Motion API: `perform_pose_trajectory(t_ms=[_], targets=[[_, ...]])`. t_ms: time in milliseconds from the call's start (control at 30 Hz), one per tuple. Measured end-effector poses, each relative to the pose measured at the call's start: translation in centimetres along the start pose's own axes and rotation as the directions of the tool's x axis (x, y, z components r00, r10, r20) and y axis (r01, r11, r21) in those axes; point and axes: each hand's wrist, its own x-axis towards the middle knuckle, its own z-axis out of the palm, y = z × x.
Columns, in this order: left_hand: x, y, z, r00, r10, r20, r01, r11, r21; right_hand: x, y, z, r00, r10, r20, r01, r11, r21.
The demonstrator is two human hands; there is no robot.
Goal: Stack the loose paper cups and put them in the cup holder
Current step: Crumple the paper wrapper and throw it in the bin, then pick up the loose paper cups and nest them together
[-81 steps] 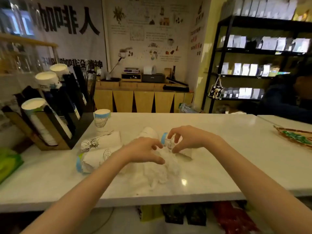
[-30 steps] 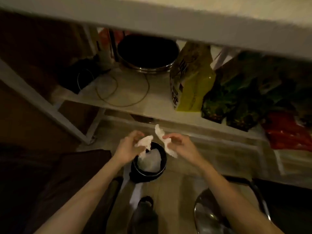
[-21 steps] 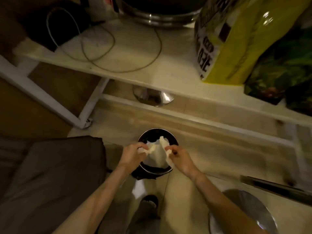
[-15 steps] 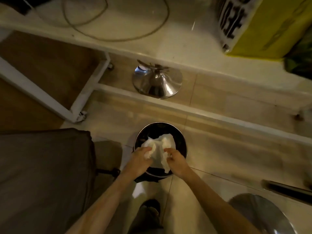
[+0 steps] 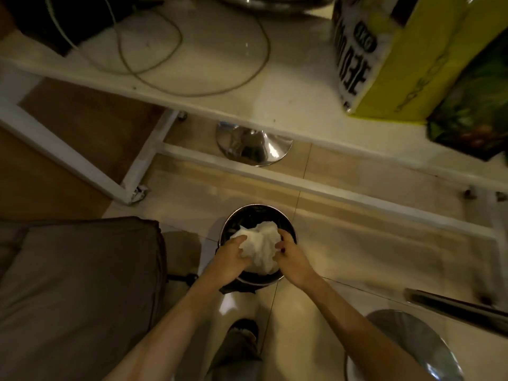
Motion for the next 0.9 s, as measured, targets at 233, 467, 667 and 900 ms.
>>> perform_pose_trajectory(t_ms=[233, 467, 667, 900], targets=[[-9.5, 10.8, -4.3, 0.996, 0.081, -0.025, -0.079, 0.995, 0.054, -10.2, -9.9, -7.7, 0.989, -0.116, -0.087, 0.127, 0.983, 0.131], [-23.1, 23.4, -9.1, 0.956, 0.292, 0.018, -0.292, 0.945, 0.145, -22.3, -20.8, -16.0, 0.931, -0.334, -0.149, 0.335, 0.942, -0.014], [-33.1, 33.7, -11.6, 0.852, 0.522, -0.024, -0.509, 0.839, 0.194, -31.9, -29.9, -22.0, 0.807, -0.537, -0.246, 0.533, 0.841, -0.09], [-39.8, 43.0, -13.8, 0.68, 0.731, -0.059, -0.696, 0.668, 0.265, -38.6, -36.1, -28.6, 0.636, -0.679, -0.368, 0.667, 0.723, -0.181]])
